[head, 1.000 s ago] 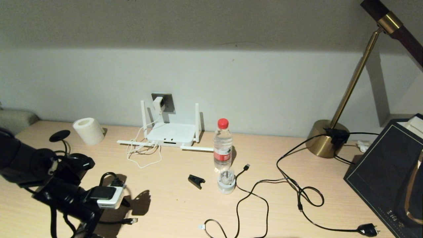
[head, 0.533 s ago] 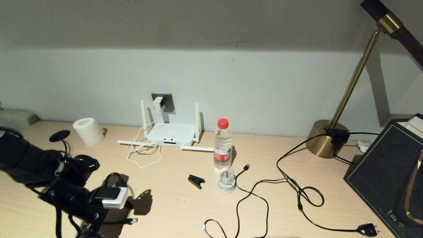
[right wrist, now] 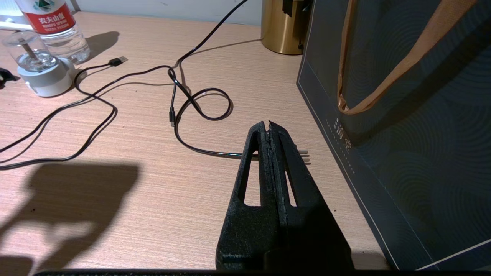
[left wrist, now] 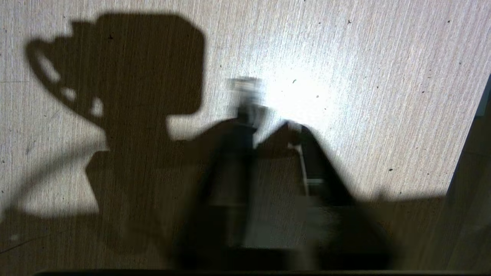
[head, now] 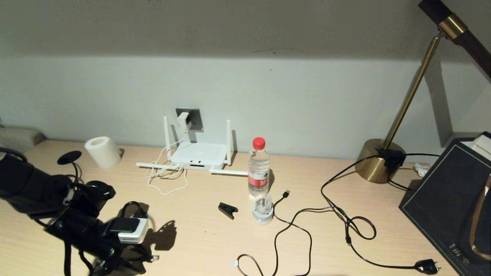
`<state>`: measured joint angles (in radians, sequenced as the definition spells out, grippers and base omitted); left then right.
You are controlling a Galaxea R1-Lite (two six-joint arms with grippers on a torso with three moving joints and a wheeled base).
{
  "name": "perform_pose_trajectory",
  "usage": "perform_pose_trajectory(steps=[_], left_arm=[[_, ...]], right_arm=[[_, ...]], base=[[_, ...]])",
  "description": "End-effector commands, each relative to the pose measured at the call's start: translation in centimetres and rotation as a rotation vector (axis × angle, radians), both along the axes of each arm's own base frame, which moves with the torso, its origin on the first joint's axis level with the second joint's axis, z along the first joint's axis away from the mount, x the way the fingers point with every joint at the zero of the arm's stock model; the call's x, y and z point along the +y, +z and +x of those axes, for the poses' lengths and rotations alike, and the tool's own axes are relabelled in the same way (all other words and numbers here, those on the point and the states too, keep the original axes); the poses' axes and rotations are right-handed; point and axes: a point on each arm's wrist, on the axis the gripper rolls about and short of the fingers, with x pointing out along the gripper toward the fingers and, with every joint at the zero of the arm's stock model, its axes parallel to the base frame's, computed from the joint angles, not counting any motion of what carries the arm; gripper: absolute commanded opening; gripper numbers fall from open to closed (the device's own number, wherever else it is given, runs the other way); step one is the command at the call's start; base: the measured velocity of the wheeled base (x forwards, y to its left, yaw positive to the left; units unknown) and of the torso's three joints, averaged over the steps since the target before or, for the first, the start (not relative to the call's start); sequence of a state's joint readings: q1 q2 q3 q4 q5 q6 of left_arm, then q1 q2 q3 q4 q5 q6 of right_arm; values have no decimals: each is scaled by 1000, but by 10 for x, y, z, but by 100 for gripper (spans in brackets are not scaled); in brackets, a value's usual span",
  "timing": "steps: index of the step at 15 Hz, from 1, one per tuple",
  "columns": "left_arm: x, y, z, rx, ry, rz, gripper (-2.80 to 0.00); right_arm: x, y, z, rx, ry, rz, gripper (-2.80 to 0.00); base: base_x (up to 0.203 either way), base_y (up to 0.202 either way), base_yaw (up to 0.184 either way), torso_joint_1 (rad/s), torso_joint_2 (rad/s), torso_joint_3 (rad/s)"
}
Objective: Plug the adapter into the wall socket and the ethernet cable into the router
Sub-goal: Pick up cable
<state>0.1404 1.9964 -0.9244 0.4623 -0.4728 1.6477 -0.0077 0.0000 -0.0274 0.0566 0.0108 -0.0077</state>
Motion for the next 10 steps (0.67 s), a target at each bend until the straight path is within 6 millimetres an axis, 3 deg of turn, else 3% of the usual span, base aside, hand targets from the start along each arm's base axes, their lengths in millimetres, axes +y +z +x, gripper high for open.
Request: perform_pose_trajectory(steps=[1,6,8,10], left_arm=[[0,0,-1,-1,-9,-2,-280],[-2,8,-10,-20,-11,-4,-280],[-5,26,-11,-93,-25,-16,-280],[-15,58,-11,-222,-65,-14,-280]], right_arm=[[0,0,0,2,0,0,-280],[0,0,0,2,0,0,-280],[0,0,0,2,0,0,-280],[0,0,0,2,0,0,-280]], base=[[0,0,0,0,0,0],[0,0,0,0,0,0],[0,0,0,0,0,0],[0,0,0,0,0,0]])
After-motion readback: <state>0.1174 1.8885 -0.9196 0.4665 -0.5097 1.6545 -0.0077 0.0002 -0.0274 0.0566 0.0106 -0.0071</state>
